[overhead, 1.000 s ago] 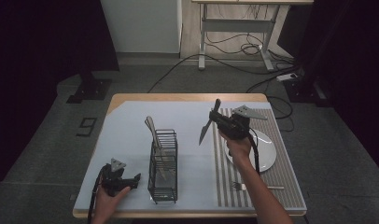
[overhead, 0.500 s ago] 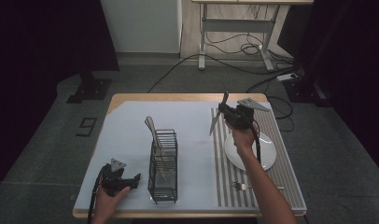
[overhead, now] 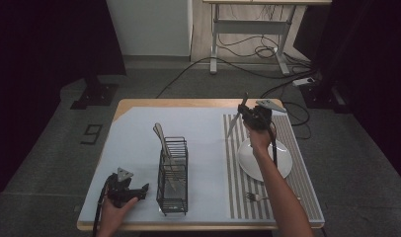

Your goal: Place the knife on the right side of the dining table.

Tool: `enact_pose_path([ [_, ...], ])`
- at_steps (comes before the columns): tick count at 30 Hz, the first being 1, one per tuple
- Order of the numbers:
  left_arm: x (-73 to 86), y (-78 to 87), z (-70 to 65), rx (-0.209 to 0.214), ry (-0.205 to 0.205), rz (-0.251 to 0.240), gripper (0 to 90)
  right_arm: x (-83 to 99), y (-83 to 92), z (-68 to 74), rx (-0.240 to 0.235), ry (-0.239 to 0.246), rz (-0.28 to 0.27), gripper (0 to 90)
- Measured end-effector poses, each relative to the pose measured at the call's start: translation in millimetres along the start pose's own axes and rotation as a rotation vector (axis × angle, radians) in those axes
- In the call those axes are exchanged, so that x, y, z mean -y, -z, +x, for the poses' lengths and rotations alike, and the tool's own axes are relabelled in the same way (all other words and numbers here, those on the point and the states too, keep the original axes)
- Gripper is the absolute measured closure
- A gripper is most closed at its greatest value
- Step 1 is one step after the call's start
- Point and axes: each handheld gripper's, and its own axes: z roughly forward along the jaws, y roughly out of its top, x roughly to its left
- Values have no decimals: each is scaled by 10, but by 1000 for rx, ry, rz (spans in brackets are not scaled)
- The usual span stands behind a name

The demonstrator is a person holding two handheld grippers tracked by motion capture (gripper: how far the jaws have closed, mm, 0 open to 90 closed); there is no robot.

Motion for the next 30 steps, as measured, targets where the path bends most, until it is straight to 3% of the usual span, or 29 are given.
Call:
enact_pose_path([
  [7, 0, 0, 0, 0, 0, 0, 85, -54, -90, -115, 26, -26, -34, 837],
  [11, 0, 0, 0, 0, 0, 0, 85, -10, -147, -156, 19, -51, -25, 837],
  [15, 0, 0, 0, 0, -1, 0, 85, 29, -194, -162, 26, -46, -15, 837],
  [16, 0, 0, 0, 0, -1, 0, 86, 60, -207, -177, 27, -55, -36, 837],
  [21, 0, 0, 0, 0, 0, 0, 85, 75, -195, -229, 27, -73, -44, 834],
  [30, 0, 0, 0, 0, 0, 0, 85, 116, -111, -432, 67, -88, -28, 802],
])
